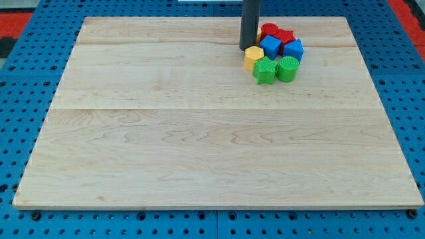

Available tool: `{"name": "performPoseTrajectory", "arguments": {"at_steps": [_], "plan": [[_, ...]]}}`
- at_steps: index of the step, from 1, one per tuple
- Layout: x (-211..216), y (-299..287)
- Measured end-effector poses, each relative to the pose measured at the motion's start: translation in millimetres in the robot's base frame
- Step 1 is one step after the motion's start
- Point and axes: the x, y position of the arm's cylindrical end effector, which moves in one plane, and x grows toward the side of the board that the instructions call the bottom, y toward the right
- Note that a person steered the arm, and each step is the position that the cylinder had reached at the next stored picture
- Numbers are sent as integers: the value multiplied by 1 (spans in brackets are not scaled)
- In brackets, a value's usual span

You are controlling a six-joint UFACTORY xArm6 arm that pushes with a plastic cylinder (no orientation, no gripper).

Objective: Move arm to the left of yellow hexagon

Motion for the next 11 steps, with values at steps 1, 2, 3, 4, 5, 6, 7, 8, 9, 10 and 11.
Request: {"name": "performPoseTrajectory", "arguments": {"at_steps": [1,2,3,4,5,6,7,8,9,10,11], "plan": [[0,-36],[0,-38],[0,-34],[0,-33],[-5,-33],[-11,-33],[-16,-33],[-16,-27],[-17,-18],[19,-1],[29,12]]}}
